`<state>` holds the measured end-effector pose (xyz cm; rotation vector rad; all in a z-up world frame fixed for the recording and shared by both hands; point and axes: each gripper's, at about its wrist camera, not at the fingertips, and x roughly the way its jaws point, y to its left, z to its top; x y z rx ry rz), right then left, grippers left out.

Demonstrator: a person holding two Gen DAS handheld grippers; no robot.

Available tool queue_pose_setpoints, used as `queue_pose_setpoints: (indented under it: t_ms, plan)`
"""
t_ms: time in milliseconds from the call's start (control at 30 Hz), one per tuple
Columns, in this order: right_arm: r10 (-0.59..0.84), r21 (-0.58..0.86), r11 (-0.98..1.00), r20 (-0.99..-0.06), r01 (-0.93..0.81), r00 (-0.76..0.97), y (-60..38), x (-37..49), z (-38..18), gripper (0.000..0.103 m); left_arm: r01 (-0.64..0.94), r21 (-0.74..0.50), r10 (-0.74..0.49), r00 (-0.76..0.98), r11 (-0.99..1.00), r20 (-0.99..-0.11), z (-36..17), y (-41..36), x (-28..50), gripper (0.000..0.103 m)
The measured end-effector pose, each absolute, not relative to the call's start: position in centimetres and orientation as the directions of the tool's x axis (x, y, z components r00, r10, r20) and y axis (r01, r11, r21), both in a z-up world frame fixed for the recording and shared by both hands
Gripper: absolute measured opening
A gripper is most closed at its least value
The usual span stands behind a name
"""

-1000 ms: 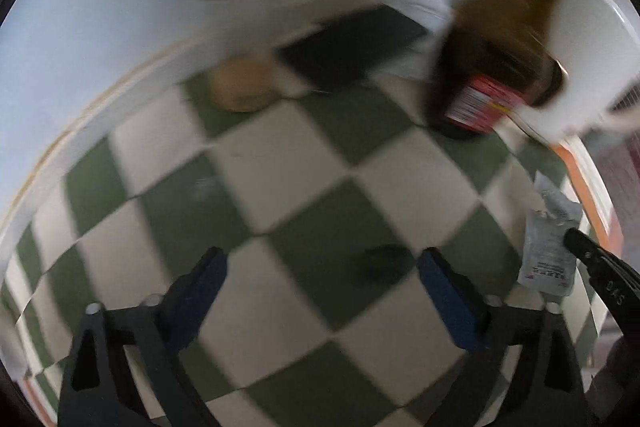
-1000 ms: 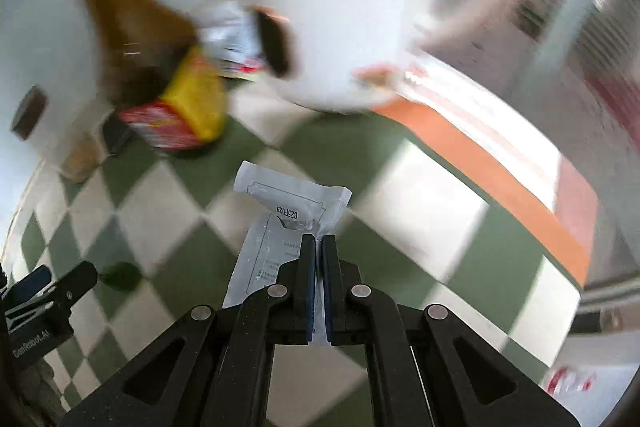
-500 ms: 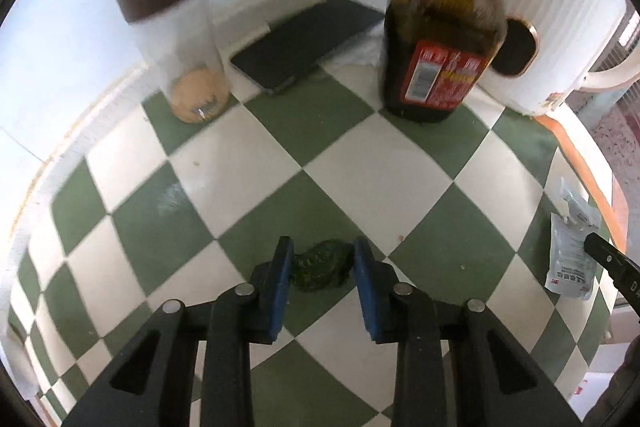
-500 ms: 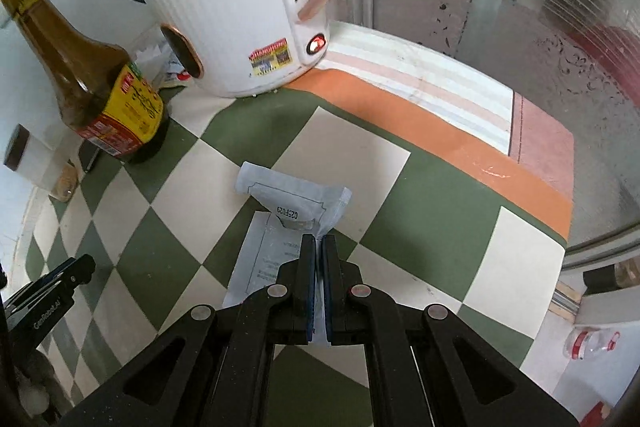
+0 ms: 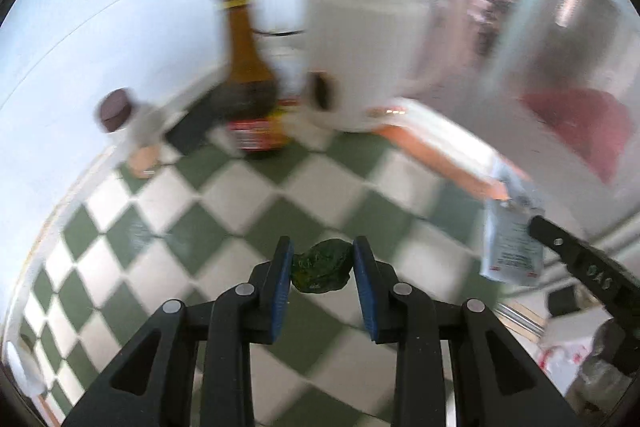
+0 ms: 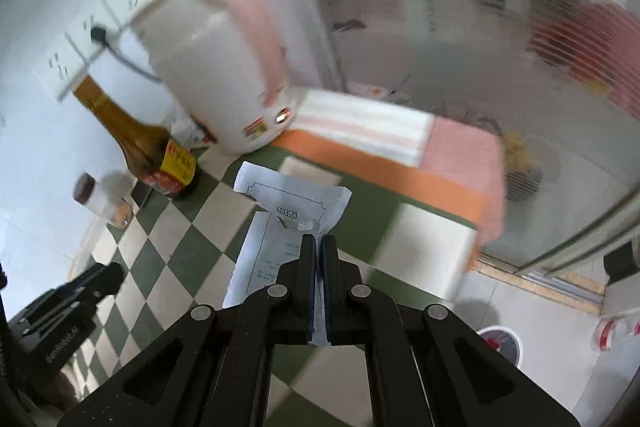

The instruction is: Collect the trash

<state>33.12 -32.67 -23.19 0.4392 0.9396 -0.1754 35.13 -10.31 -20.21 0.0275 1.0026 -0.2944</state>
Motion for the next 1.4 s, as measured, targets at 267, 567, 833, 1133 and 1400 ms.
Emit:
queue_pose_setpoints:
  t_ms: [267, 567, 833, 1133, 1400]
  plan:
    - [-0.075, 0.284, 0.781, -0.841, 0.556, 0.536, -45.4, 17.6, -25.3, 0.003, 0.537, -0.177, -0.408, 0.348, 0.825, -0.844, -19.2, -26.7, 27.4, 0.027]
    - [-0.006, 0.260, 0.521, -0.951, 0.813, 0.308, -57.4, 1.1, -48.0, 0.003, 0.676, -0.262, -0.346, -0.012, 0.688, -0.938, -38.5, -45.1, 19.5, 0.027]
    - [0.143, 0.282, 0.429, -0.959, 0.858, 0.244, -62.1, -2.2, -72.0, 0.003, 0.692, -0.213, -0.099, -0.201, 0.689, -0.975, -64.0, -53.0, 16.2, 0.029]
    - [0.191, 0.207, 0.496, -0.973, 0.843, 0.126, -64.4, -1.6, -80.8, 0.028, 0.760, -0.088, 0.035, -0.144, 0.644, -0.989, -72.0, -54.8, 13.3, 0.080]
    - [0.120, 0.161, 0.589, -0.987, 0.792, 0.111, -63.8, -2.8, -72.4, 0.103, 0.765, 0.020, -0.012, 0.035, 0.643, -0.999, -63.2, -53.4, 12.8, 0.100]
